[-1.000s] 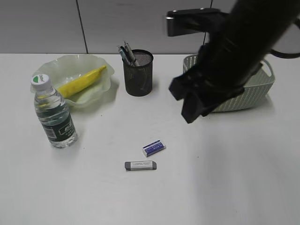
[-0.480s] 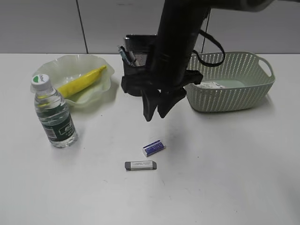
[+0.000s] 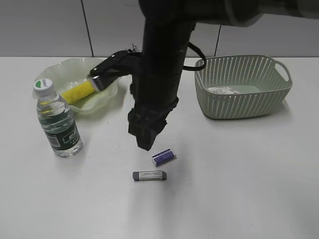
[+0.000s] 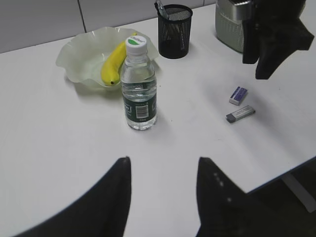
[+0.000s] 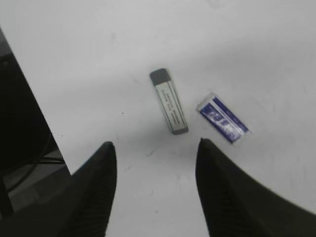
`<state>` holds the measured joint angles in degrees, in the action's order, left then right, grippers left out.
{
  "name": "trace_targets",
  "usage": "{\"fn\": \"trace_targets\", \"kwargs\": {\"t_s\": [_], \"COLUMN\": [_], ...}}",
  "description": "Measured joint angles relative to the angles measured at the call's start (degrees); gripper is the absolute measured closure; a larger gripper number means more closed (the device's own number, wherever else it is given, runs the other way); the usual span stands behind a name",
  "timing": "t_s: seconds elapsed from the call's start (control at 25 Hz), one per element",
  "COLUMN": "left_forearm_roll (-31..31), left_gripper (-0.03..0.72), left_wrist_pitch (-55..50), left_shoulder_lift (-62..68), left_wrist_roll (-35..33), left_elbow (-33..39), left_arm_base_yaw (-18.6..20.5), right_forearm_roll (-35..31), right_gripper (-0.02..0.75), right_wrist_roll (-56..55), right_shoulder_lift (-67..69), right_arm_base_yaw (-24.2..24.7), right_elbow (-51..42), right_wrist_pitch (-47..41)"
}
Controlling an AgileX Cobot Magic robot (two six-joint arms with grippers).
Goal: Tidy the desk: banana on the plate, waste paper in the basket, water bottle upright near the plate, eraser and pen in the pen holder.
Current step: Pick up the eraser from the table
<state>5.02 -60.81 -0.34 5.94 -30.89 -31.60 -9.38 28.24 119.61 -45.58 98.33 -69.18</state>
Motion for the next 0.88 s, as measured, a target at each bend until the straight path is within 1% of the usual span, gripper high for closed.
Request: {"fn": "trace_targets", "kwargs": {"t_s": [0.08, 0.2, 0.32, 0.52, 0.76, 0.88], "left_forearm_roll": [0.0, 0.0, 0.0, 0.0, 0.0, 0.0], "left_gripper": [0.364, 0.367, 0.369, 0.371, 0.374, 0.374], "left_wrist_pitch": [0.0, 0.0, 0.0, 0.0, 0.0, 0.0], "left_shoulder_lift": [0.0, 0.0, 0.0, 0.0, 0.0, 0.0], "left_wrist_roll": [0.0, 0.0, 0.0, 0.0, 0.0, 0.0], "left_elbow": [0.0, 0.0, 0.0, 0.0, 0.0, 0.0], "left_arm_base_yaw": [0.0, 0.0, 0.0, 0.0, 0.0, 0.0], "right_forearm_roll": [-0.3, -0.7, -0.8, -1.0, -1.0, 0.7], "right_gripper": [0.322, 0.322, 0.322, 0.322, 0.328, 0.333], "right_wrist_roll": [4.7, 8.3, 9.4, 11.2, 12.2, 12.2], "right_shoulder_lift": [0.0, 1.0, 3.3, 7.2, 9.5, 10.0], "right_arm_base_yaw": [-1.3, -1.8, -1.8, -1.8, -1.8, -1.8], "right_elbow": [0.0, 0.0, 0.0, 0.0, 0.0, 0.0], "right_wrist_pitch": [0.6, 2.1, 2.7, 6.5, 7.1, 7.4]}}
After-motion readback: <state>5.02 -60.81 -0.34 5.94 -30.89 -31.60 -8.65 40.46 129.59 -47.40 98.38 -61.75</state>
